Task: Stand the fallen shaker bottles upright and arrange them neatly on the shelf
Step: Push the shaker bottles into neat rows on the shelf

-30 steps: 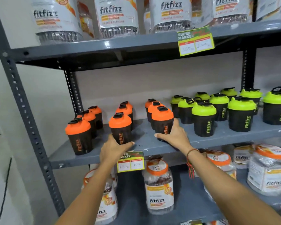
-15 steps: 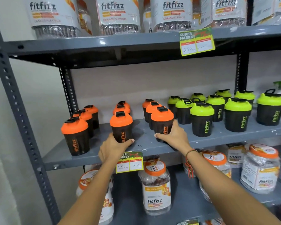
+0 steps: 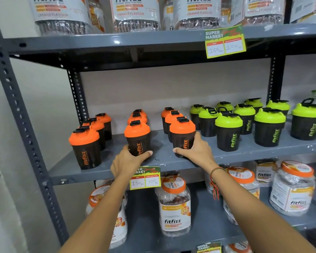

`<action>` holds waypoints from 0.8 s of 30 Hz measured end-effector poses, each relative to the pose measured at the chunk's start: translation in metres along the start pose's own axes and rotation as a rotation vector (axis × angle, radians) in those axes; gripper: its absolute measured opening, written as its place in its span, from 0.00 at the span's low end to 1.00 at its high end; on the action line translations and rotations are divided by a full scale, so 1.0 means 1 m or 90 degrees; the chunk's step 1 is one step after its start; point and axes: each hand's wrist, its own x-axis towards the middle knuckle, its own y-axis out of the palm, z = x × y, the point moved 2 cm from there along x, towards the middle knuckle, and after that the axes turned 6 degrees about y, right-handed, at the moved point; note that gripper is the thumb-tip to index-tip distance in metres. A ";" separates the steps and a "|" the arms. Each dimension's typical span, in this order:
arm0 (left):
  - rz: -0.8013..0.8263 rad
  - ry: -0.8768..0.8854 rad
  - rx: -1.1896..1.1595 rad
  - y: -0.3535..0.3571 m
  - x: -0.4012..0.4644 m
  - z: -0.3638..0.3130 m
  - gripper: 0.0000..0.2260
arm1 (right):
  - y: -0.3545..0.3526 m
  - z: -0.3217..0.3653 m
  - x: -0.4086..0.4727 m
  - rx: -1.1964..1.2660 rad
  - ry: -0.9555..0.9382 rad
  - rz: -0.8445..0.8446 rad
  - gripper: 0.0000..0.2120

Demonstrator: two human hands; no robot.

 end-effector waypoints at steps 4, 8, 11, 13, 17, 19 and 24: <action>0.003 0.008 0.004 0.000 -0.001 -0.001 0.33 | 0.001 0.000 0.000 -0.004 -0.002 0.004 0.43; 0.008 0.014 0.009 0.000 -0.001 0.001 0.33 | 0.000 -0.001 0.002 0.002 -0.010 0.002 0.43; 0.012 0.023 0.014 0.000 -0.002 0.001 0.34 | 0.000 -0.002 0.002 0.006 -0.016 0.001 0.42; 0.010 0.024 0.016 0.001 -0.002 0.001 0.34 | 0.000 -0.002 0.002 0.008 -0.021 0.003 0.42; 0.015 0.023 0.022 0.002 -0.003 0.002 0.35 | 0.001 -0.003 0.002 0.009 -0.029 0.004 0.42; 0.018 0.018 0.027 0.003 -0.003 0.002 0.37 | 0.000 -0.004 0.002 0.020 -0.035 -0.001 0.45; 0.030 0.005 -0.051 -0.004 -0.004 0.001 0.47 | -0.006 -0.007 0.004 0.100 -0.026 0.018 0.63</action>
